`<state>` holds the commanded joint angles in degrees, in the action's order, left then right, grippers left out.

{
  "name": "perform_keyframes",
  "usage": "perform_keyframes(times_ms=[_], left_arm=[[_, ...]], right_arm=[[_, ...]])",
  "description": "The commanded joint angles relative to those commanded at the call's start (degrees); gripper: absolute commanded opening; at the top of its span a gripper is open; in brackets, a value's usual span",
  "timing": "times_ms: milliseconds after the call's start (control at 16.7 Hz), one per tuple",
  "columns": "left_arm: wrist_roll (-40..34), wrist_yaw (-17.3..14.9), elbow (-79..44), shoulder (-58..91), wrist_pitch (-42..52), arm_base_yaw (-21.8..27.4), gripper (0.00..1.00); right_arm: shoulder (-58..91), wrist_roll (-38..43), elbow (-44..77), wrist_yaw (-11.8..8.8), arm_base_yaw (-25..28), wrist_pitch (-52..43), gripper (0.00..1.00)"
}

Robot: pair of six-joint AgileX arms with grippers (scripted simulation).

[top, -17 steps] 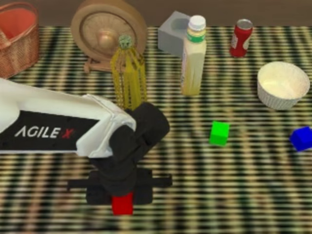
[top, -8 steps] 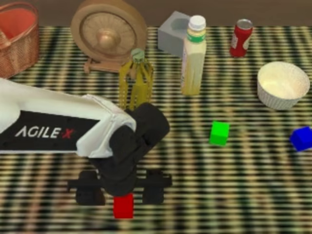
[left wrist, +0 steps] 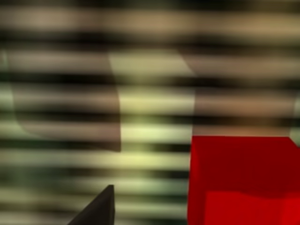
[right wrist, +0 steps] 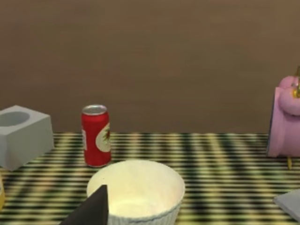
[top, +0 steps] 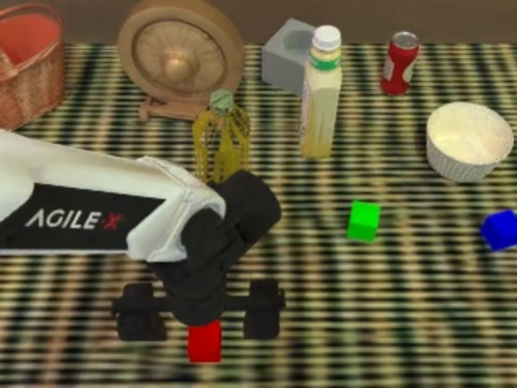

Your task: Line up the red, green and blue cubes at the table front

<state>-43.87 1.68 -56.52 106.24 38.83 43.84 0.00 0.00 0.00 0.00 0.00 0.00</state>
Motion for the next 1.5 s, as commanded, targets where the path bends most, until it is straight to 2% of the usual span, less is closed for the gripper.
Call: perform_keyframes(times_ms=[180,540,1020,1260,1500], left_arm=[[-0.12,0.04,-1.53,-1.07,2.34,0.08,1.0],[-0.64,0.02,-7.8,-7.12,15.29,-0.56,1.0],[-0.42,0.17,-6.92,-8.94,14.99,-1.11,1.0],[0.74,0.66,0.06,-17.75,9.79,-5.89,1.0],[3.64,0.87,11.01,-33.26,2.04,-13.5,1.0]], right_arm=[[0.0,0.0,0.0,0.0,0.0,0.0,1.0],[0.0,0.0,0.0,0.0,0.0,0.0,1.0],[1.73,-0.87,1.71,-0.08,0.56,-1.11,1.0],[12.39,-5.71,11.95,-0.17,3.33,-7.36,1.0],[32.11,-13.39,28.44,-0.03,7.44,-17.58,1.0]])
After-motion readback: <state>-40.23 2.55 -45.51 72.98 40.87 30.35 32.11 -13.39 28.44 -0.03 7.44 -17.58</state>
